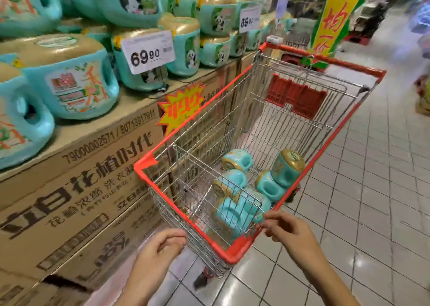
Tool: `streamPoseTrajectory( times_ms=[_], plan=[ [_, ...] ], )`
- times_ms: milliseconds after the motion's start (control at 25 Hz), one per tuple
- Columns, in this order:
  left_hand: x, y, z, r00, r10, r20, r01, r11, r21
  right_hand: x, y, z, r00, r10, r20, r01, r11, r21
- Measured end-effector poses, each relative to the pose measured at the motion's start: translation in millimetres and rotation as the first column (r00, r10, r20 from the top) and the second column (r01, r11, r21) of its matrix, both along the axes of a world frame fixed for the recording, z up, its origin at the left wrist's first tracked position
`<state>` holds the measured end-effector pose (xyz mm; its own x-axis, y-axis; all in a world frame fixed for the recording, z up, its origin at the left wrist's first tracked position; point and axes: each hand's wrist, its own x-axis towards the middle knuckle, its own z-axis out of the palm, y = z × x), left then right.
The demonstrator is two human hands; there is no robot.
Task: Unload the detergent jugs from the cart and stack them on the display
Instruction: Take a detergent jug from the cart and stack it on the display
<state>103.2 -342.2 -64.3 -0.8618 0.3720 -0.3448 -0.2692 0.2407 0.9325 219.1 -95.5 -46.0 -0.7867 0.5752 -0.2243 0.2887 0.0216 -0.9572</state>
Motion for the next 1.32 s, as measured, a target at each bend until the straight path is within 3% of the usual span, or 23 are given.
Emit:
streamPoseTrajectory(
  times_ms=[240,560,880,1000,1200,1320],
  plan=[
    [-25.9,119.7,7.5,0.995,-0.070,-0.072,0.072,0.997,0.026,-11.5,106.2,11.2,0.993,-0.103,-0.054,0.104,0.994,0.023],
    [-45.9,289.6,7.0,0.992,0.129,-0.006,-0.127,0.986,0.104,-76.9,270.3,27.6,0.997,0.027,-0.068,-0.019,0.992,0.122],
    [-102.0,367.3,-33.8,0.966,0.244,0.081,-0.249,0.966,0.063,-215.8,403.5,-18.5,0.941,0.185,0.284,-0.262,0.928,0.266],
    [-125.9,389.6,-52.5,0.957,0.262,0.129,-0.264,0.964,0.004,-264.4,436.3,-52.4,0.857,0.174,0.485,-0.349,0.889,0.297],
    [-155.9,418.2,-79.8,0.918,0.321,0.232,-0.303,0.946,-0.111,-302.3,459.0,-106.4,0.607,0.223,0.763,-0.491,0.860,0.139],
    [-168.6,428.6,-89.8,0.907,0.344,0.243,-0.314,0.937,-0.154,-315.6,465.6,-135.8,0.357,0.340,0.870,-0.735,0.677,0.036]
  ],
)
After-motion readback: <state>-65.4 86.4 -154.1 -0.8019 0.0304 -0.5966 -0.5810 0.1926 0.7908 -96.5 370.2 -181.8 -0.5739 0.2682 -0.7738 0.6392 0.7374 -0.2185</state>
